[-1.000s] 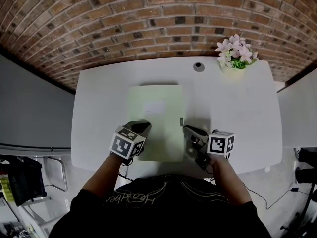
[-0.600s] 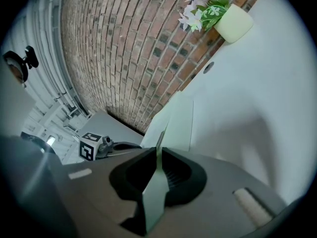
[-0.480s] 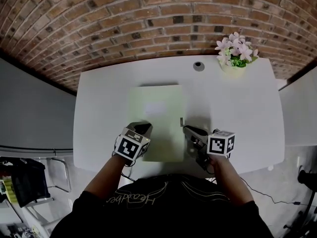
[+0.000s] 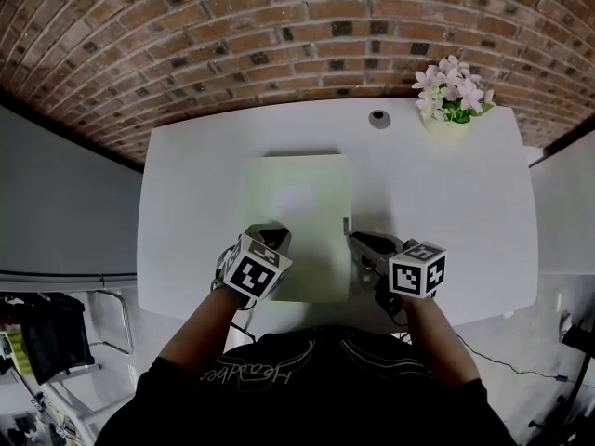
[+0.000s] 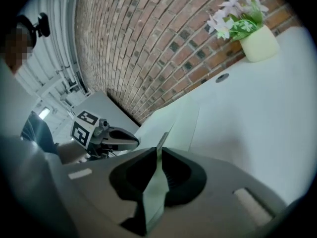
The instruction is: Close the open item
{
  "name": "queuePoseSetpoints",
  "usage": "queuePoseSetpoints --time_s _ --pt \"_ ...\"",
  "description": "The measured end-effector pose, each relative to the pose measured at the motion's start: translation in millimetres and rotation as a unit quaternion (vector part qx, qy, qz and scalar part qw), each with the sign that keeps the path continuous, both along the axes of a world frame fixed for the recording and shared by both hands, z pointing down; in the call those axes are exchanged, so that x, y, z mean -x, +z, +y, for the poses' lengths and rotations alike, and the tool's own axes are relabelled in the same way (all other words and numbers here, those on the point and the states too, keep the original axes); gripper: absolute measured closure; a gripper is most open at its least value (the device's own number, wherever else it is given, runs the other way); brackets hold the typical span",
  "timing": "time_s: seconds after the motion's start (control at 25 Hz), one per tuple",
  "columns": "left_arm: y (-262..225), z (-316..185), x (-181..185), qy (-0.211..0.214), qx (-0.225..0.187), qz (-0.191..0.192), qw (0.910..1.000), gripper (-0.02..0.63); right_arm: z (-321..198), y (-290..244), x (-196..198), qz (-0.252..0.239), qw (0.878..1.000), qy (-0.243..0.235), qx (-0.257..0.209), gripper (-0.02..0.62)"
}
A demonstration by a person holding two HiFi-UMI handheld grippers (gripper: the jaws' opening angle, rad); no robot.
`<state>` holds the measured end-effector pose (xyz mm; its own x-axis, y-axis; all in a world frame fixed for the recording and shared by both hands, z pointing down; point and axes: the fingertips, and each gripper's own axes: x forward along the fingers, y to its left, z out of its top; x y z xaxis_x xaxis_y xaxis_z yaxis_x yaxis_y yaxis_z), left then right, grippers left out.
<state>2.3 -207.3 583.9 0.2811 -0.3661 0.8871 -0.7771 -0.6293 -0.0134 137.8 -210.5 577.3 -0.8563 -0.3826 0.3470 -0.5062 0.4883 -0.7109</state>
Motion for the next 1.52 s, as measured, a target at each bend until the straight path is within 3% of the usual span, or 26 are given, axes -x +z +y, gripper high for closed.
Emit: queuePoseSetpoints --time_s 0.24,0.44,0.6,1.04,1.24,1.52 --pt "1 0 1 -0.005 -0.004 0.008 0.9999 0.604 2 -1 4 0.105 0.991 -0.038 -0.074 0.566" --pt "0 -1 0 -0.005 -0.015 0.012 0.9998 0.604 3 -3 10 0.207 0.965 -0.079 -0.142 0.568" --pt "0 -2 0 -0.008 -0.025 0.014 0.9996 0.604 4 -3 15 0.259 0.946 -0.104 -0.163 0.574" --pt "-12 -5 1 -0.017 -0.028 0.055 0.9979 0.604 4 0 15 0.313 0.932 -0.110 -0.146 0.577" --pt "-37 9 -1 0.006 -0.064 0.046 0.9969 0.604 0 -14 2 0.349 0.915 -0.091 -0.178 0.577" --pt "-94 60 6 0.011 -0.115 0.096 0.9886 0.604 33 -81 -13 0.347 0.908 -0.047 -0.231 0.577"
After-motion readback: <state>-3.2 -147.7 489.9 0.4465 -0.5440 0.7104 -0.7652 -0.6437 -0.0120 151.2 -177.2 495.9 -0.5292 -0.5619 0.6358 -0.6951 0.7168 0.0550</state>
